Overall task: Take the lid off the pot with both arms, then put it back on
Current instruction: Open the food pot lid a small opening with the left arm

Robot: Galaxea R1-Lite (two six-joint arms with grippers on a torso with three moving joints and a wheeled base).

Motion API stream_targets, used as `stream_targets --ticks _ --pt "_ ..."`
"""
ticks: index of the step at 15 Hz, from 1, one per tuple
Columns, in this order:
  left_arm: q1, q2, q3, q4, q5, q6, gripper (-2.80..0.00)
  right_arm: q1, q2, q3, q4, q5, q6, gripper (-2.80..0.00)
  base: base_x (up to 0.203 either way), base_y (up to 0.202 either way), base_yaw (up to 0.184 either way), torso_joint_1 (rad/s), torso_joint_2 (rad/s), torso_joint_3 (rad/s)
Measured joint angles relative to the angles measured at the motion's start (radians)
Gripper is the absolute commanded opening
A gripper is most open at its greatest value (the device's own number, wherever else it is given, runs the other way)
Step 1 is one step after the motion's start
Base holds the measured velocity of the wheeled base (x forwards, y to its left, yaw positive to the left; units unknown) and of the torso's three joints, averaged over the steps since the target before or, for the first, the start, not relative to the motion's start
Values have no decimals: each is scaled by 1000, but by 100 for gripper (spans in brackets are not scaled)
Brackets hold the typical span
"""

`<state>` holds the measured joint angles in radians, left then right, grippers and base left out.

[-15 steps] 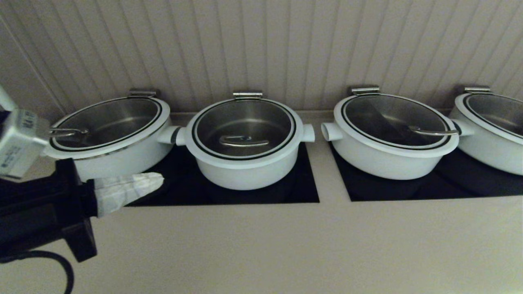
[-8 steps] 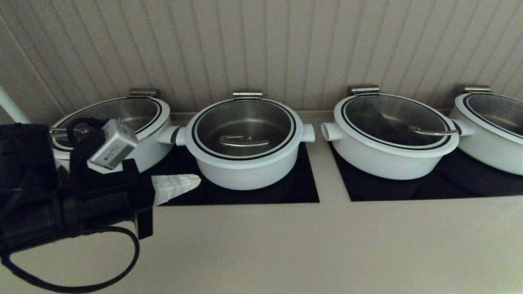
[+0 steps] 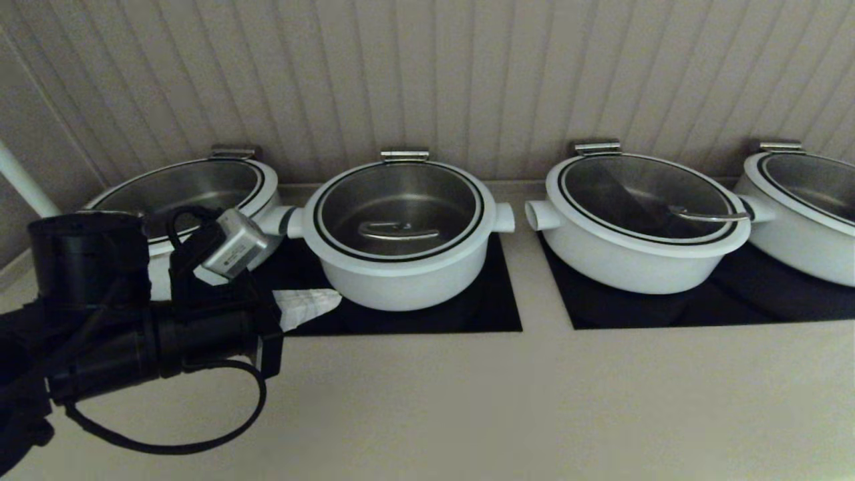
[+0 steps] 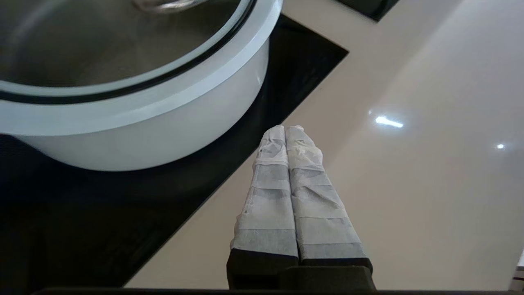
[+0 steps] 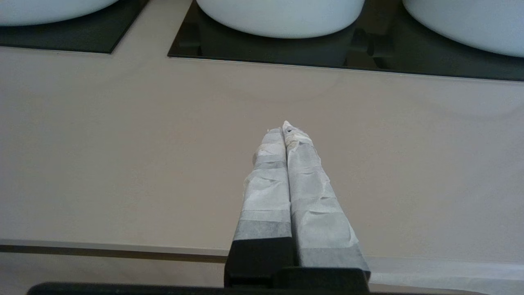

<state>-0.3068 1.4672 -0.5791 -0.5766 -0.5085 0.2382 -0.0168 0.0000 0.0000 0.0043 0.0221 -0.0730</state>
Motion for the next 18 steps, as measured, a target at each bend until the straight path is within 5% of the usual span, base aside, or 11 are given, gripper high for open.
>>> stream_targets --ticks 18 --pt "0 65 -13 -85 20 -1 -280 0 0 0 0 2 -1 -280 0 0 0 0 0 0"
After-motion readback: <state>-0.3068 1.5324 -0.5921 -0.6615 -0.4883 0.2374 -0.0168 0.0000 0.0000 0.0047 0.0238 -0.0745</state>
